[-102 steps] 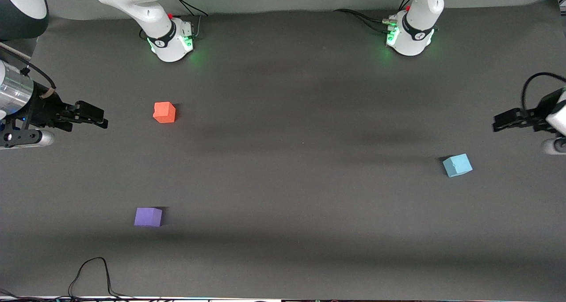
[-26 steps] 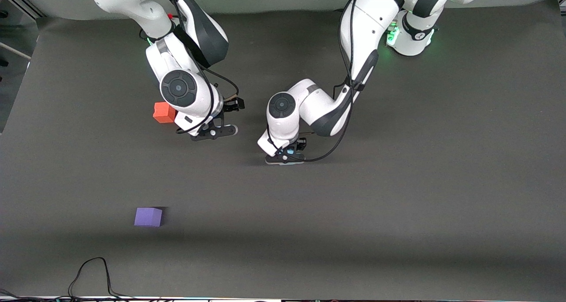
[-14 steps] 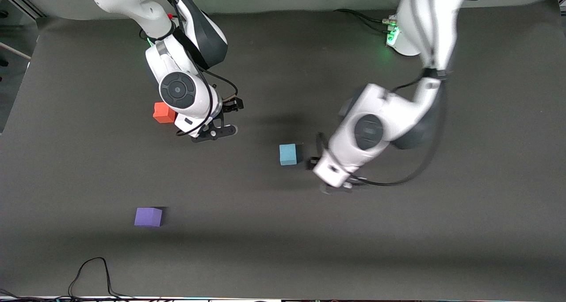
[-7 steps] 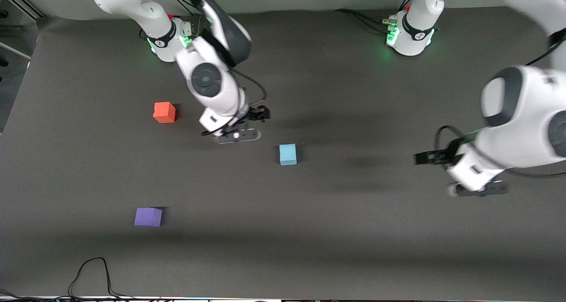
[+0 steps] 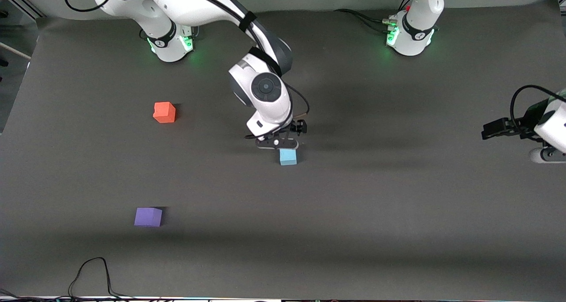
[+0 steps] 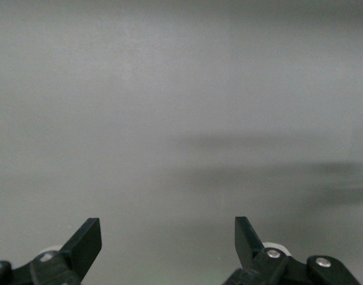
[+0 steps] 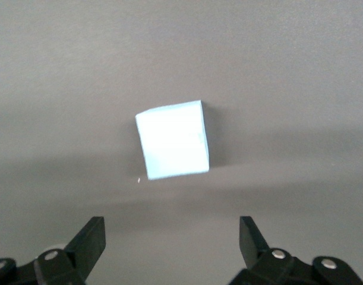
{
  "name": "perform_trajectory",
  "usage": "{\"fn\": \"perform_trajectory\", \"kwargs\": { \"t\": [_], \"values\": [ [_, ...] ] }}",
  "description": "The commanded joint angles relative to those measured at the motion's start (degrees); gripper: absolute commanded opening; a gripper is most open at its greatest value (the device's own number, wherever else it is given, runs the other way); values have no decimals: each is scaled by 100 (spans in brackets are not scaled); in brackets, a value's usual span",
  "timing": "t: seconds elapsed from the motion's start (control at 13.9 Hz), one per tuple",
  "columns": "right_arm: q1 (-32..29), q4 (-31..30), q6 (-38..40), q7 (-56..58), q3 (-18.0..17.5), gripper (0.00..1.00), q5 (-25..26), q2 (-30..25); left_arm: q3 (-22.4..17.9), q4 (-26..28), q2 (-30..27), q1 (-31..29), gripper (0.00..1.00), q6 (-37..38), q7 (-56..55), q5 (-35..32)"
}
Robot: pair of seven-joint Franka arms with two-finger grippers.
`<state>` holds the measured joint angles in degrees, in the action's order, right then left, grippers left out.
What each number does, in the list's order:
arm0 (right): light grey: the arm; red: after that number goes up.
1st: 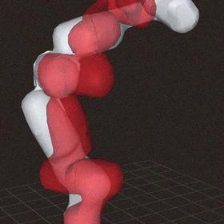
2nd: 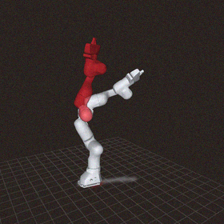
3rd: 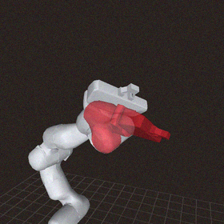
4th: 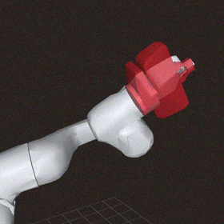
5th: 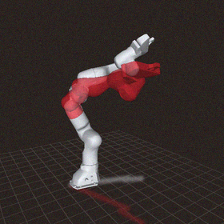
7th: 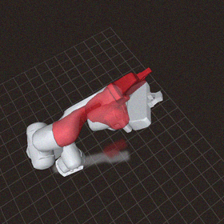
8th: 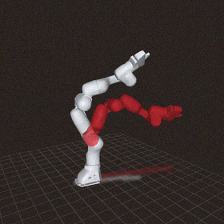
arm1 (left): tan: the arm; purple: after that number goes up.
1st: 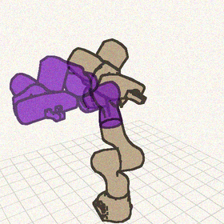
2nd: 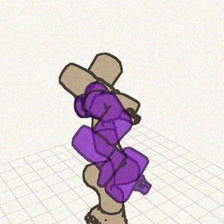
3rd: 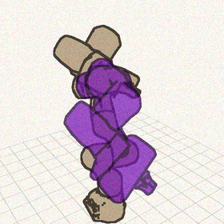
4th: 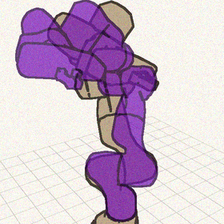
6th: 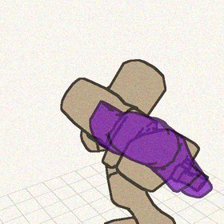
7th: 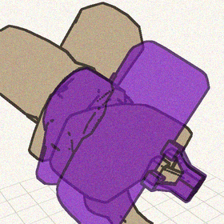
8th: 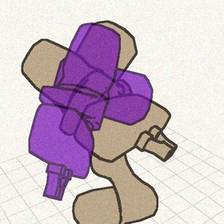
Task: Place blue block between orange and purple blocks
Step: 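Lower the right gripper onto the blue block and grasp it, then lift the blue block with the right gripper toward the orange block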
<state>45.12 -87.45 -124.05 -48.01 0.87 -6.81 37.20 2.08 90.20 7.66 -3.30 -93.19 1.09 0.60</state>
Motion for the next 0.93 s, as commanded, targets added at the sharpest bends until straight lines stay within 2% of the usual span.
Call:
{"fn": "perform_trajectory", "kwargs": {
  "t": [0.0,0.29,0.5,0.65,0.86],
  "values": [
    [-12,307,-180,-227,62,100,118,393,38,200,-325,31,100,90,40,-121],
    [-21,826,-189,-507,71,100,110,981,29,86,-405,22,100,143,84,-121],
    [-12,844,-356,-508,71,100,127,1070,-6,68,-414,136,100,161,93,-121],
    [14,870,-409,-508,80,100,136,1158,-425,68,-414,582,100,178,84,-121],
    [32,853,-602,-552,71,89,391,1316,-533,59,-423,602,100,222,84,-121]
  ]
}}
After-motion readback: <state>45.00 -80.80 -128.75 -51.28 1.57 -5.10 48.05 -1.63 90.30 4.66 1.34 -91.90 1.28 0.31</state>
